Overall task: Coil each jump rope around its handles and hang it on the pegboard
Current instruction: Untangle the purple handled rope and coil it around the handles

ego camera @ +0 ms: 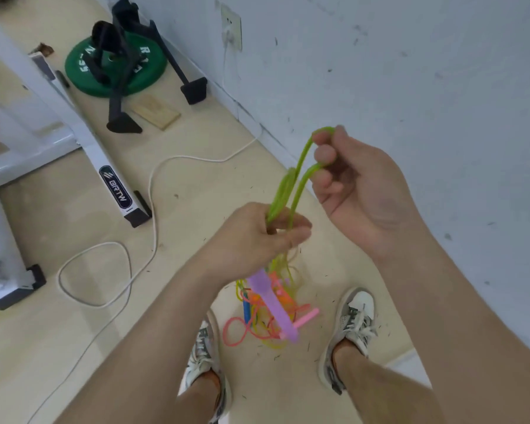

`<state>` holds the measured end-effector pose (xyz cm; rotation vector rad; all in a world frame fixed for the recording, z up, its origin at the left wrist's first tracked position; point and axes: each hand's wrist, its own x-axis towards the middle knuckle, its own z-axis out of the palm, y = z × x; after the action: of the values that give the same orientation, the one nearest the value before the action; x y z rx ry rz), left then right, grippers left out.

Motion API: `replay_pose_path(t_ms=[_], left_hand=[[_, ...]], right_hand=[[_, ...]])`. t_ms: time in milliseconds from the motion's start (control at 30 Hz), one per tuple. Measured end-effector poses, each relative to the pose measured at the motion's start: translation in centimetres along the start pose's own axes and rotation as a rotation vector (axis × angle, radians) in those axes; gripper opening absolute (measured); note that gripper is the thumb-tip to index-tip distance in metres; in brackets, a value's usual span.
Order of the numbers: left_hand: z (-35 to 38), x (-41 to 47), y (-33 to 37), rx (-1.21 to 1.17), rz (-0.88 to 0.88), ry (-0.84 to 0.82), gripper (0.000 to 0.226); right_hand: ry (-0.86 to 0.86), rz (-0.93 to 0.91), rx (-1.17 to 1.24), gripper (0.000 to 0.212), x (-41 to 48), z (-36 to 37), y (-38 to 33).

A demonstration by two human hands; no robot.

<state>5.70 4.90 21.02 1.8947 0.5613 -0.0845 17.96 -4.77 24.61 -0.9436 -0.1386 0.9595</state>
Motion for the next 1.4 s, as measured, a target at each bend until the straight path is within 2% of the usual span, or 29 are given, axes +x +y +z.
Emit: replay_pose_path(t_ms=[67, 100, 167, 200, 267, 333, 400, 500, 567, 600, 633, 700, 800, 900, 933, 1000, 1167, 1300, 1400], left_hand=[[-0.2, 0.6, -0.2, 0.17, 0.051, 0.125, 0.02], [-0.4, 0.7, -0.1, 0.166, 0.076, 0.177, 0.027], [-0.8, 0.6, 0.3, -0.052, 0.113, 0.248, 0.034], [-1.0, 0.6, 0.5, -0.218, 0.126, 0.284, 0.034], [-1.5, 0.6, 1.0, -0.508, 0.153, 0.344, 0.033], [-2.3, 0.6, 1.2, -0.72, 0.177, 0.364, 0.034], [-3.1, 0.6, 1.4, -0.912, 0.181, 0.35, 0.034], [-3.6, 0.2, 2.0, -1.024, 0.188, 0.321, 0.035], [-3.6, -0.1, 2.1, -0.857, 0.235, 0.365, 0.031], [-3.7, -0.2, 2.0, -0.687, 0.255, 0.407, 0.026], [-3.8, -0.3, 1.9, -0.488, 0.264, 0.443, 0.019], [-4.0, -0.2, 0.9, -0.112, 0.233, 0.43, 0.016], [-4.0, -0.1, -1.0, 0.318, 0.036, 0.188, 0.022], [-3.2, 0.1, -2.4, 0.548, -0.107, -0.05, 0.027], [-2.7, 0.2, -2.6, 0.569, -0.112, -0.08, 0.031], [-1.4, 0.4, -2.8, 0.463, -0.071, -0.055, 0.038], [1.0, 0.9, -1.9, 0.327, -0.008, 0.257, 0.036], [1.5, 1.1, -0.9, 0.15, 0.073, 0.45, 0.019], [1.3, 1.2, -0.6, 0.102, 0.095, 0.491, 0.009]], right_hand=[[-0.026, -0.011, 0.127, 0.024, 0.0, 0.2, -0.5], [-0.042, -0.009, 0.174, 0.023, 0.0, 0.0, -0.6], [-0.088, 0.022, 0.137, 0.015, 0.2, -0.8, -0.5], [-0.114, 0.055, 0.028, 0.014, 0.2, -1.2, -0.3], [-0.159, 0.165, -0.351, 0.029, 0.3, -2.4, 1.2], [-0.277, 0.272, -0.781, 0.036, 0.1, -2.7, 3.6], [-0.394, 0.293, -1.107, 0.035, 0.0, -2.4, 5.9], [-0.367, 0.264, -1.263, 0.021, 0.1, -2.3, 7.7], [-0.295, 0.161, -1.295, 0.022, 0.0, -2.0, 7.4], [-0.224, 0.081, -1.22, 0.021, 0.0, -1.8, 7.2], [-0.15, 0.018, -1.047, 0.021, 0.0, -1.5, 6.6], [-0.07, -0.042, -0.598, 0.021, 0.2, -1.0, 5.2], [-0.019, -0.032, -0.08, 0.016, 0.4, -0.9, 2.6], [0.014, -0.024, 0.205, 0.009, 0.4, -0.4, 1.0], [0.007, -0.023, 0.275, 0.007, 0.4, -0.1, 0.8], [-0.036, -0.004, 0.432, 0.007, 0.3, 0.6, 0.3], [-0.169, 0.136, 0.675, 0.013, -0.1, 1.6, -0.2], [-0.241, 0.23, 0.648, 0.014, -0.7, 1.9, -0.5], [-0.153, 0.144, 0.61, 0.011, -0.8, 2.0, -1.2]])
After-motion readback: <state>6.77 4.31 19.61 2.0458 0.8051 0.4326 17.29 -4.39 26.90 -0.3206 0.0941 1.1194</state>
